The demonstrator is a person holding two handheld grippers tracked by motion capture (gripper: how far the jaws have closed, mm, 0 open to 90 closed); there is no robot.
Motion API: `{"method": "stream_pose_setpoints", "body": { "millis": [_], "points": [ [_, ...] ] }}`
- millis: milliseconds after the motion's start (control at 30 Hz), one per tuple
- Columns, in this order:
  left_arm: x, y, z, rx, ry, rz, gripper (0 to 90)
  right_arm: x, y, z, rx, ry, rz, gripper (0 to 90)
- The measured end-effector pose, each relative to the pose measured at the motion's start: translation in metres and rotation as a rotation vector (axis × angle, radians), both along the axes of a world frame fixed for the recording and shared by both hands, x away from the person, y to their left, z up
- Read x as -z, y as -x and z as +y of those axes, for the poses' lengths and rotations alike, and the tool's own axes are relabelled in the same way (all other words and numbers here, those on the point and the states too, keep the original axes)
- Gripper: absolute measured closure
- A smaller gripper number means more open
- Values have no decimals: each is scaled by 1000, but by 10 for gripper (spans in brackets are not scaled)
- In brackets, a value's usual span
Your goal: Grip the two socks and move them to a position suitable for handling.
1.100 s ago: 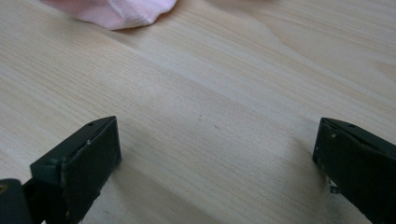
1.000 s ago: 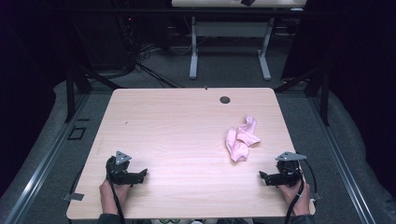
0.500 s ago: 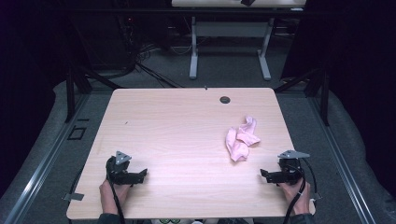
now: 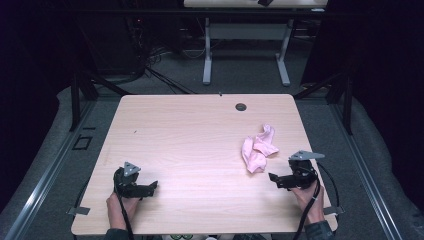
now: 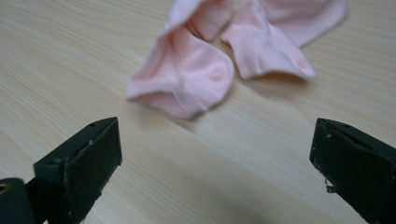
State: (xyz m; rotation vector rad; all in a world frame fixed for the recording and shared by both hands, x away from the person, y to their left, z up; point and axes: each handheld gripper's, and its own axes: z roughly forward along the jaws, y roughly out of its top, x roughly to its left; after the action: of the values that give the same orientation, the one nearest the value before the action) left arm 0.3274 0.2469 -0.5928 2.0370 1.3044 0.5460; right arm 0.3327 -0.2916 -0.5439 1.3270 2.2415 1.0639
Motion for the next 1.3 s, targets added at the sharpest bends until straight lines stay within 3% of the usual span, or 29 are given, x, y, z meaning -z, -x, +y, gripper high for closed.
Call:
{"method": "stream_pose_setpoints", "body": {
  "millis": [167,333,467,567,733,967,1067,1233,1300],
  "points": [
    [0,0,0,0,0,0,2,-20,-22,32,-72,-16,-4,126],
    [0,0,0,0,1,0,2,-24,-51,60,-93,-15,51,214],
    [0,0,0,0,1,0,2,-21,-69,76,-100,25,68,295],
    [0,0,0,0,0,0,2,-11,-86,89,-65,65,89,398],
    [0,0,0,0,0,0,2,8,-99,91,-51,91,163,573],
    [0,0,0,-1,0,1,2,21,-97,92,-64,88,157,817],
    [0,0,0,-2,-1,1,2,18,-94,92,-80,76,156,837],
    [0,0,0,-1,-2,1,2,-7,-72,94,-165,33,115,842],
    [0,0,0,-2,-2,0,2,-23,-55,99,-235,36,89,842]
  ]
}}
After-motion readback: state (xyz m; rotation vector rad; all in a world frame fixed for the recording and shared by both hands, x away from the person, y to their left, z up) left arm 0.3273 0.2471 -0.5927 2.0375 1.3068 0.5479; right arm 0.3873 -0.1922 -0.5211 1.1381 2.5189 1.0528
